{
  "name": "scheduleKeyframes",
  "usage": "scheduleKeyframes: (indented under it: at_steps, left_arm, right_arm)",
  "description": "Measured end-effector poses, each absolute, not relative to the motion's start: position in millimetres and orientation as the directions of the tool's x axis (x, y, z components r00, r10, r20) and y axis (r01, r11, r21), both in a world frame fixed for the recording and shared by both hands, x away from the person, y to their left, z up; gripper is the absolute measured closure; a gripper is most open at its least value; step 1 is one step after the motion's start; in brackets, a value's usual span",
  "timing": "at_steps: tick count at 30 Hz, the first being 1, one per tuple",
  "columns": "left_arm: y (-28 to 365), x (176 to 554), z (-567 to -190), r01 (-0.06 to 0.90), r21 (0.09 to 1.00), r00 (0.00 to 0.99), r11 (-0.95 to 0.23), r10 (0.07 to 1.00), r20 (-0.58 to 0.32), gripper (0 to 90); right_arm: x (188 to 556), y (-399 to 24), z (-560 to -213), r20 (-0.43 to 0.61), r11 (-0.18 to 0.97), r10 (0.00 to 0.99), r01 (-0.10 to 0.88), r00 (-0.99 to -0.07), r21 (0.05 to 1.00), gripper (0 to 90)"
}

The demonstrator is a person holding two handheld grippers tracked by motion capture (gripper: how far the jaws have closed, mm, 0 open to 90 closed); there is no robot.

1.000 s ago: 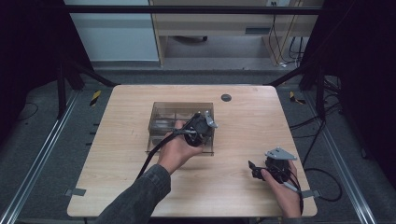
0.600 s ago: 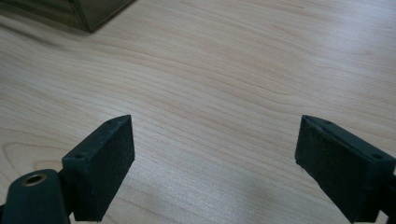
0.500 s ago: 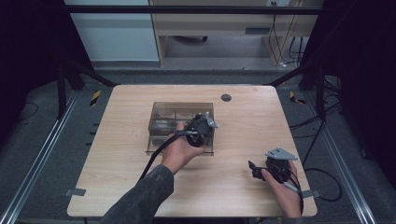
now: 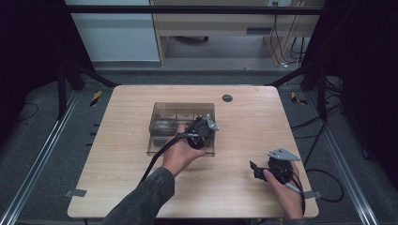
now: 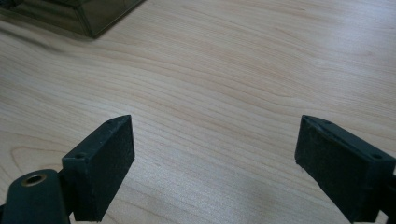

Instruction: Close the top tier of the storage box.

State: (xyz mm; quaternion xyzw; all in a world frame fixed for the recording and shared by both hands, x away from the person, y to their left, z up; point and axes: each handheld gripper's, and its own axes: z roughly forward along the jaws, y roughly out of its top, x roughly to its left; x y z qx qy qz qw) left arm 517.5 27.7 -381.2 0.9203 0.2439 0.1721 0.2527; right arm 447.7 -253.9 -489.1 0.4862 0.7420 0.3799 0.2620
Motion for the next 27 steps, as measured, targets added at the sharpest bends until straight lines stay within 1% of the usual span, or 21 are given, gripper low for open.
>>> scheduleKeyframes:
  at_steps: [25,26,27]
  left_arm:
    - [29.1,517.6,-390.6,0.378,0.535,0.825,-0.756,0.537,0.176,78.1]
    - [29.6,517.7,-390.7,0.38,0.536,0.825,-0.754,0.539,0.174,77.5]
    - [30.2,517.4,-390.3,0.38,0.539,0.822,-0.752,0.542,0.177,75.0]
  right_arm:
    - [448.3,-254.5,-489.6,-0.017,0.24,0.919,0.525,-0.394,0.817,11.7]
    - [448.2,-254.6,-489.6,-0.016,0.24,0.919,0.525,-0.395,0.817,11.6]
    - [448.2,-254.7,-489.6,-0.016,0.24,0.919,0.525,-0.395,0.817,11.6]
